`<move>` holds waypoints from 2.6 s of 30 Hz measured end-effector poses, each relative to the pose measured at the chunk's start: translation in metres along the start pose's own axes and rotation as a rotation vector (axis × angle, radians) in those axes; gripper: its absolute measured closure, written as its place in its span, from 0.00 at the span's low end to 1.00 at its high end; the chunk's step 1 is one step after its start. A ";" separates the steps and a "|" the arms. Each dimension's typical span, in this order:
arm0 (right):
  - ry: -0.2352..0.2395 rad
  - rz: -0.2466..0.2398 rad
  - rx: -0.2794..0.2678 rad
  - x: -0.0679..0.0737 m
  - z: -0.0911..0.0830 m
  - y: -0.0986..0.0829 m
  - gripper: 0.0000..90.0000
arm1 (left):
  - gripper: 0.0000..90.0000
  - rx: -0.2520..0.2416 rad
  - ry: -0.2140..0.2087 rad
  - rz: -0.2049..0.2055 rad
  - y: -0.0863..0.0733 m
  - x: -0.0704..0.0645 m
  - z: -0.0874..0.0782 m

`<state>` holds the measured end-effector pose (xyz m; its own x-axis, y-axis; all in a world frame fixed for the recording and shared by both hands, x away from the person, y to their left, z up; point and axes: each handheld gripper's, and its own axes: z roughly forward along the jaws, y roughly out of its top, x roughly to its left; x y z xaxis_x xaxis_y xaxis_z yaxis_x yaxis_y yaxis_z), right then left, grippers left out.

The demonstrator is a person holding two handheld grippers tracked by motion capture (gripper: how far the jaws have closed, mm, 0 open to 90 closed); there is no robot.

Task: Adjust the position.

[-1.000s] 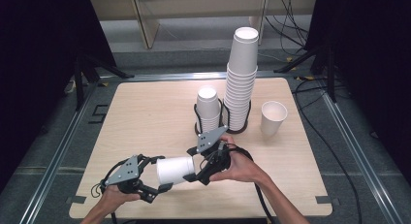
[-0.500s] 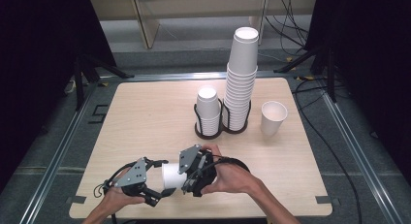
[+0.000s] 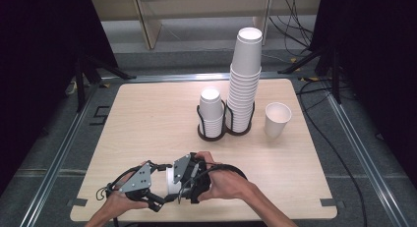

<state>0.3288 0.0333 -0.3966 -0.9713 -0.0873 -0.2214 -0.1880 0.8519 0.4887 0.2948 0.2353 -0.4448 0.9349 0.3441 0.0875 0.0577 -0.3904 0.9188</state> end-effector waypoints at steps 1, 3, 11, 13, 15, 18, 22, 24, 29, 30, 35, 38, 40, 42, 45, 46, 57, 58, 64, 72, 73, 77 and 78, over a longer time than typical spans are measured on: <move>-0.003 0.005 0.007 0.000 0.000 0.000 0.19 | 0.13 0.013 0.006 0.005 0.000 0.000 -0.001; 0.007 -0.002 0.003 0.000 0.003 -0.001 0.20 | 0.13 0.018 0.005 0.009 0.001 -0.001 -0.001; 0.007 -0.032 0.019 0.002 0.008 -0.002 0.24 | 0.12 0.019 -0.007 0.018 -0.001 -0.001 0.002; 0.015 -0.033 0.008 0.001 0.009 -0.002 0.24 | 0.11 0.007 -0.008 0.007 -0.002 0.000 0.001; 0.021 -0.017 -0.002 0.000 0.007 -0.004 0.24 | 0.09 -0.016 -0.005 -0.021 -0.003 0.000 0.001; 0.026 0.001 -0.030 -0.003 0.004 -0.007 0.24 | 0.07 -0.073 0.013 -0.042 -0.004 0.003 -0.001; 0.045 0.090 -0.121 -0.008 -0.005 -0.016 0.24 | 0.10 -0.161 0.039 -0.087 -0.002 0.007 -0.010; 0.043 0.149 -0.210 -0.015 -0.009 -0.024 0.24 | 0.17 -0.210 0.048 -0.109 -0.002 0.010 -0.014; 0.032 0.248 -0.411 -0.025 -0.015 -0.042 0.23 | 0.16 -0.268 0.092 -0.172 -0.002 0.015 -0.020; 0.024 0.258 -0.450 -0.026 -0.016 -0.044 0.23 | 0.16 -0.276 0.094 -0.190 -0.002 0.015 -0.020; 0.023 0.256 -0.502 -0.025 -0.013 -0.046 0.23 | 0.15 -0.302 0.099 -0.210 -0.002 0.016 -0.022; 0.036 0.247 -0.508 -0.024 -0.009 -0.045 0.23 | 0.12 -0.292 0.094 -0.198 -0.002 0.015 -0.021; 0.036 0.243 -0.512 -0.022 -0.004 -0.044 0.23 | 0.11 -0.289 0.088 -0.208 -0.002 0.015 -0.020; 0.046 0.237 -0.517 -0.020 0.000 -0.042 0.23 | 0.08 -0.282 0.087 -0.214 -0.001 0.014 -0.019; 0.060 0.228 -0.524 -0.019 0.003 -0.040 0.23 | 0.03 -0.284 0.093 -0.223 -0.001 0.014 -0.018; 0.056 0.225 -0.526 -0.019 0.003 -0.040 0.23 | 0.01 -0.286 0.093 -0.223 -0.001 0.014 -0.018; 0.084 0.203 -0.538 -0.013 0.013 -0.034 0.23 | 0.01 -0.251 0.067 -0.195 0.000 0.010 -0.014; 0.086 0.199 -0.537 -0.013 0.013 -0.034 0.23 | 0.02 -0.251 0.065 -0.192 0.000 0.010 -0.014; 0.099 0.199 -0.534 -0.011 0.018 -0.033 0.23 | 0.07 -0.251 0.046 -0.181 0.001 0.010 -0.016; 0.094 0.218 -0.509 -0.012 0.019 -0.035 0.19 | 0.11 -0.220 0.047 -0.143 0.003 0.010 -0.016; 0.093 0.219 -0.500 -0.012 0.019 -0.035 0.18 | 0.11 -0.216 0.047 -0.141 0.003 0.010 -0.016; 0.068 0.217 -0.434 -0.011 0.014 -0.037 0.17 | 0.12 -0.180 0.056 -0.118 0.003 0.011 -0.016; 0.055 0.213 -0.418 -0.010 0.012 -0.036 0.17 | 0.12 -0.194 0.049 -0.117 0.002 0.011 -0.014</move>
<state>0.3473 0.0093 -0.4220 -0.9987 0.0300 -0.0402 -0.0157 0.5736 0.8190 0.3002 0.2507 -0.4364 0.9072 0.4206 -0.0101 0.0923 -0.1756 0.9801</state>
